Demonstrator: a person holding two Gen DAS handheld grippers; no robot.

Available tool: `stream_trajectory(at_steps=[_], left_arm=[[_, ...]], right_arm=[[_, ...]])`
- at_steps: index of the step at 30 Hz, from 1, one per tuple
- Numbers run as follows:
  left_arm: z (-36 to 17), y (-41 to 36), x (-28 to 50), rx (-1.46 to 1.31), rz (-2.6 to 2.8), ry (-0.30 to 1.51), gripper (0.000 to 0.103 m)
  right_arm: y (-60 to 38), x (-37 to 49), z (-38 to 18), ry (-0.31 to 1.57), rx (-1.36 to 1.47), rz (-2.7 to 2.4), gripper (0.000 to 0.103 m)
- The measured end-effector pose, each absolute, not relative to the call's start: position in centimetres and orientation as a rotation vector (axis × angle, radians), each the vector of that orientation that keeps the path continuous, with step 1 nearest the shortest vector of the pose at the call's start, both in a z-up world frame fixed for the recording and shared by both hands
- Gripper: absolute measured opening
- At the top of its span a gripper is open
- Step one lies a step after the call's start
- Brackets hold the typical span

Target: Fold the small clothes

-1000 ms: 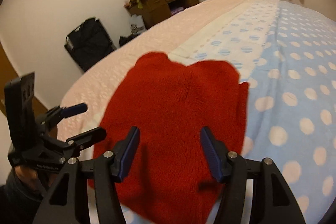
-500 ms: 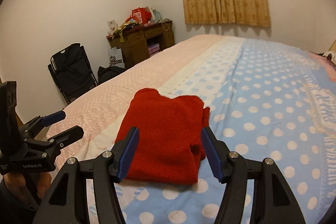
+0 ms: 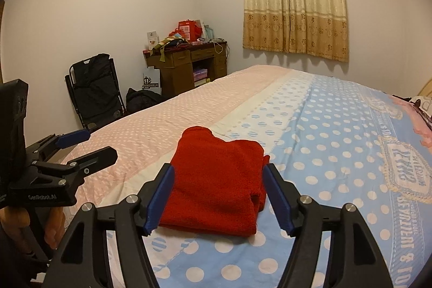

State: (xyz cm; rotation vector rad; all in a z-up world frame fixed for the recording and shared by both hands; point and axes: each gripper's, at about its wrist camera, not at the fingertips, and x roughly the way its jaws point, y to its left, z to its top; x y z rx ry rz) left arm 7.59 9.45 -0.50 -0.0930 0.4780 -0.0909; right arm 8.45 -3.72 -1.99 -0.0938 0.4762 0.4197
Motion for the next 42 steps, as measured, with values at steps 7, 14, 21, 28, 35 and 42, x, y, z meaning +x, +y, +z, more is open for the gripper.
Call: stream_trajectory(at_steps=[7, 14, 21, 28, 35, 42], left_arm=[[-0.7, 9.5, 7.5, -0.086, -0.093, 0.479, 0.103], [-0.7, 9.4, 7.3, -0.063, -0.095, 0.474, 0.103], [-0.7, 9.1, 7.2, -0.061, -0.095, 0.473, 0.103], [-0.7, 9.1, 7.2, -0.058, -0.095, 0.473, 0.103], [-0.1, 8.5, 7.0, -0.027, -0.085, 0.468, 0.103], [0.4, 8.4, 6.9, -0.023, -0.088, 0.462, 0.103]], right_arm=[[-3.8, 8.3, -1.9, 0.467, -0.088, 0.401, 0.069], [-4.1, 8.1, -1.8, 0.47, -0.082, 0.398, 0.069], [-4.5, 7.8, -1.7, 0.452, -0.075, 0.391, 0.069], [-4.5, 7.7, -1.7, 0.453, -0.076, 0.391, 0.069], [-4.6, 7.6, -1.6, 0.451, -0.072, 0.391, 0.069], [-4.7, 7.2, -1.5, 0.433, -0.065, 0.386, 0.07]])
